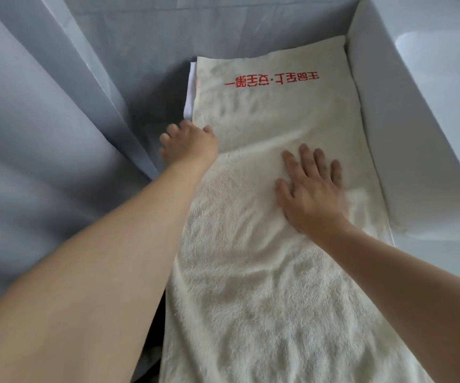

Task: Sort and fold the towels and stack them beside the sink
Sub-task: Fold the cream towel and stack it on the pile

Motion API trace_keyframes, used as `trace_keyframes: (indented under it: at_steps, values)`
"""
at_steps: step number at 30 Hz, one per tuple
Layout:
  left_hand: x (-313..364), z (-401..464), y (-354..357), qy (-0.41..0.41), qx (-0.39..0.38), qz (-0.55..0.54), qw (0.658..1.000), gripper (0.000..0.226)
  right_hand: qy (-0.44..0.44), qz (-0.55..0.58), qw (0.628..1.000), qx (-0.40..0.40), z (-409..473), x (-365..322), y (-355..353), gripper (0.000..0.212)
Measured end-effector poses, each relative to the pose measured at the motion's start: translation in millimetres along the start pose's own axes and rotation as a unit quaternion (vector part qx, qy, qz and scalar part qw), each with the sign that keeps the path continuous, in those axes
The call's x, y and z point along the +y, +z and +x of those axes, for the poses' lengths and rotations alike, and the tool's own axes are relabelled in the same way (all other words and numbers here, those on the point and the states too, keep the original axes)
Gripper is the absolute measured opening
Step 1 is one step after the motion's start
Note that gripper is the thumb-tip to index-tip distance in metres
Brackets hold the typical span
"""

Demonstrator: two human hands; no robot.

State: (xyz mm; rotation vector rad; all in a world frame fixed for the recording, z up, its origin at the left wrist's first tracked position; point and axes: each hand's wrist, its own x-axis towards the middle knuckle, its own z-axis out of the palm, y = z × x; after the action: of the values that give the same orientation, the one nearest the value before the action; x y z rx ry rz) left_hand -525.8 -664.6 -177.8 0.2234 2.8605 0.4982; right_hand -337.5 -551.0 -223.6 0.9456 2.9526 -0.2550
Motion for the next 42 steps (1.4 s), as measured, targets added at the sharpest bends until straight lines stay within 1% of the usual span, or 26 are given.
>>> trace_keyframes:
  at_steps: [4,7,10,14,15,17,18,20,21,23,24,25,26,27,28,29,30,34,39,42]
  values:
    - [11,28,3,-0.043,0.021,0.008,0.999,0.048,0.0,0.005,1.0,-0.001,0,1,-1,0.064]
    - [8,34,3,-0.001,0.048,0.037,0.998,0.039,-0.003,0.009,1.0,0.001,-1,0,-1,0.064]
    - [6,39,8,0.021,0.054,0.057,0.997,0.042,-0.003,0.015,1.0,0.002,-2,0,-2,0.064]
    - [8,53,7,-0.001,0.017,0.004,1.0,0.046,-0.004,0.022,1.0,0.004,-1,0,-2,0.064]
    - [8,55,4,-0.001,0.021,-0.02,1.0,0.046,-0.005,0.023,1.0,0.004,-2,0,-2,0.064]
    - [8,60,-3,0.002,0.06,-0.052,0.997,0.042,-0.006,0.025,1.0,0.007,-2,0,-2,0.064]
    - [7,60,-8,0.007,0.089,-0.051,0.995,0.039,-0.006,0.027,1.0,0.008,-3,0,-3,0.064]
    - [8,54,-13,0.041,0.152,-0.029,0.987,0.034,-0.006,0.028,1.0,0.008,-2,0,-3,0.064]
    - [8,46,-15,0.075,0.182,-0.023,0.98,0.031,-0.005,0.028,1.0,0.007,-2,0,-3,0.064]
    - [5,18,-11,0.183,0.221,-0.03,0.957,0.028,-0.006,0.027,1.0,0.002,-2,0,-4,0.065]
    - [0,-2,-5,0.248,0.218,-0.032,0.943,0.028,-0.007,0.027,1.0,0.0,-2,0,-4,0.065]
    - [-9,-25,4,0.305,0.199,-0.023,0.931,0.031,-0.007,0.029,1.0,-0.001,-2,0,-5,0.065]
    - [-21,-48,15,0.347,0.168,0.004,0.923,0.036,-0.007,0.031,0.999,-0.001,-2,0,-5,0.065]
    - [-34,-69,25,0.366,0.117,0.043,0.922,0.044,-0.007,0.033,0.999,0.001,-2,0,-5,0.064]
    - [-46,-88,35,0.357,0.057,0.084,0.928,0.053,-0.007,0.034,0.999,0.003,-2,0,-4,0.064]
    - [-57,-100,42,0.337,0.013,0.115,0.934,0.061,-0.007,0.034,0.999,0.005,-2,0,-4,0.064]
    - [-64,-106,47,0.319,-0.009,0.134,0.938,0.065,-0.007,0.034,0.999,0.007,-2,0,-4,0.064]
    - [-63,-103,51,0.298,-0.02,0.162,0.941,0.067,-0.007,0.044,0.999,0.022,0,1,-3,0.065]
    - [-62,-104,52,0.283,-0.026,0.177,0.942,0.065,-0.007,0.125,0.991,0.056,-10,6,-11,0.068]
    - [-58,-101,50,0.275,-0.04,0.186,0.942,0.065,-0.036,0.083,0.993,0.072,-39,18,-19,0.071]
